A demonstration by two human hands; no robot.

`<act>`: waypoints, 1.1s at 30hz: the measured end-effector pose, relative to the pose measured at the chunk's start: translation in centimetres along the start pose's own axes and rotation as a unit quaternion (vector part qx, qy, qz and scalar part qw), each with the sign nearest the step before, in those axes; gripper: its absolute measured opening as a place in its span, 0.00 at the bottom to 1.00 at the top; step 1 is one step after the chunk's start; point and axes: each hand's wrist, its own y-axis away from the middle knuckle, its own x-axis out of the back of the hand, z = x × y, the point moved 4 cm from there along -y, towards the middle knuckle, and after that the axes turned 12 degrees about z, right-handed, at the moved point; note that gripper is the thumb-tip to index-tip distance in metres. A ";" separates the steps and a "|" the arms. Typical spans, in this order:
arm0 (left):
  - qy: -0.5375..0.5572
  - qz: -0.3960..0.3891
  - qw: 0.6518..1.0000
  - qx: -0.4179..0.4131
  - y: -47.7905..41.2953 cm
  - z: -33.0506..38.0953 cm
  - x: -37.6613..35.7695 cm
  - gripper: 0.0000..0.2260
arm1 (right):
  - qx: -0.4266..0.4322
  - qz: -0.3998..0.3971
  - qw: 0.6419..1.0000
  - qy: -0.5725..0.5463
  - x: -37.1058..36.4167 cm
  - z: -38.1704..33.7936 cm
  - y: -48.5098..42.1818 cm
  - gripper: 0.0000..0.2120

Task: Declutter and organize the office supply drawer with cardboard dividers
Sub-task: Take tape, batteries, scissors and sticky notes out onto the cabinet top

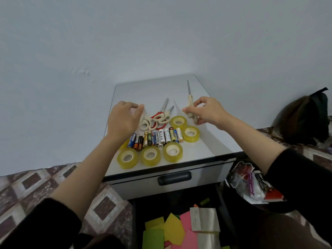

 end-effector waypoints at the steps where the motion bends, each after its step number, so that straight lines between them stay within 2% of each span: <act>1: 0.039 0.011 0.999 0.014 0.7 -1.1 0.9 0.16 | 0.003 -0.004 1.000 0.009 -0.4 -0.4 0.0 0.16; 5: 0.115 0.015 0.987 0.114 4.5 -5.2 2.9 0.19 | 0.015 -0.013 0.996 0.087 -2.4 -1.9 -0.5 0.18; 7: 0.124 -0.003 0.983 0.136 6.2 -6.6 3.0 0.21 | 0.034 -0.014 0.990 0.139 -3.5 -2.9 -0.9 0.20; 10: 0.138 -0.018 0.976 0.166 7.8 -7.8 2.8 0.24 | 0.038 -0.023 0.986 0.162 -5.3 -3.9 -1.4 0.20; 14: 0.143 -0.019 0.977 0.158 8.2 -7.8 2.4 0.29 | 0.055 -0.029 0.974 0.218 -7.5 -4.6 -2.3 0.21; 18: 0.114 -0.020 0.983 0.139 8.2 -8.0 2.2 0.33 | 0.118 -0.019 0.939 0.323 -9.1 -5.7 -2.9 0.22; 23: 0.095 -0.025 0.985 0.144 8.2 -8.2 1.9 0.34 | 0.147 -0.040 0.917 0.369 -11.1 -6.7 -3.0 0.22; 30: 0.083 -0.025 0.987 0.132 8.3 -8.0 2.0 0.32 | 0.170 -0.054 0.899 0.401 -13.4 -6.6 -2.1 0.26; 33: 0.081 -0.014 0.989 0.123 8.2 -8.0 2.0 0.24 | 0.178 -0.051 0.895 0.405 -13.7 -6.2 -1.9 0.28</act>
